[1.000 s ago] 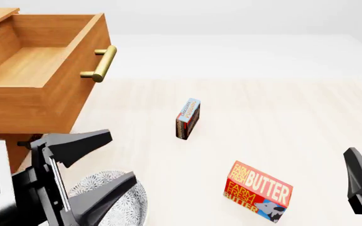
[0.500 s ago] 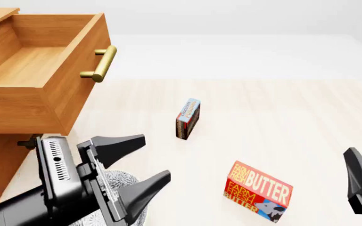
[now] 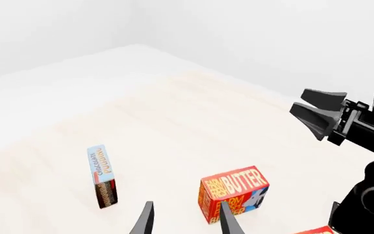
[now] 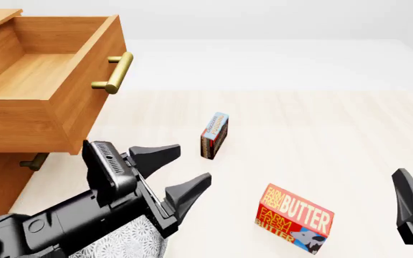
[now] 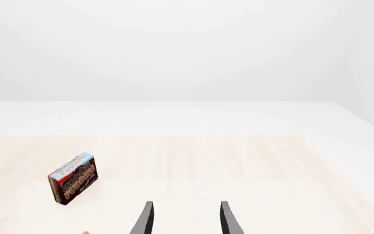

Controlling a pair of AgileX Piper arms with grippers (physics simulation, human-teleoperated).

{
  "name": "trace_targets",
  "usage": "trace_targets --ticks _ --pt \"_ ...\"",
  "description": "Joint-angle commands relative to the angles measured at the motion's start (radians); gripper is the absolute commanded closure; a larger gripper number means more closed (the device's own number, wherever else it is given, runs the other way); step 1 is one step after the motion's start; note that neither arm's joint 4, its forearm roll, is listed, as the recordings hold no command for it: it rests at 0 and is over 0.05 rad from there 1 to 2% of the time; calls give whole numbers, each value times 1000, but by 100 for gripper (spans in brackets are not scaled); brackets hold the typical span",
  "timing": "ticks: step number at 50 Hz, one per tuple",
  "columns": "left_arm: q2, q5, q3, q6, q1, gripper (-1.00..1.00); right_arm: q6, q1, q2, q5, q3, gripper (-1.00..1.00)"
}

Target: Put the chocolate pudding in the top drawer of the cabinet and close it.

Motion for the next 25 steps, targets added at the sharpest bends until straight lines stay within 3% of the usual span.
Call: trace_targets --ticks 1,7,10,13,25 --pt "69 11 -47 -33 29 -100 0 0 0 0 0 -100" --pt "69 71 -90 -42 48 -100 0 0 0 0 0 -100" --pt "119 -4 -67 -47 60 -100 0 0 0 0 0 -100" --pt "89 92 -121 -47 75 -100 0 0 0 0 0 -100" --pt "185 98 -171 -58 94 -100 0 0 0 0 0 -100"
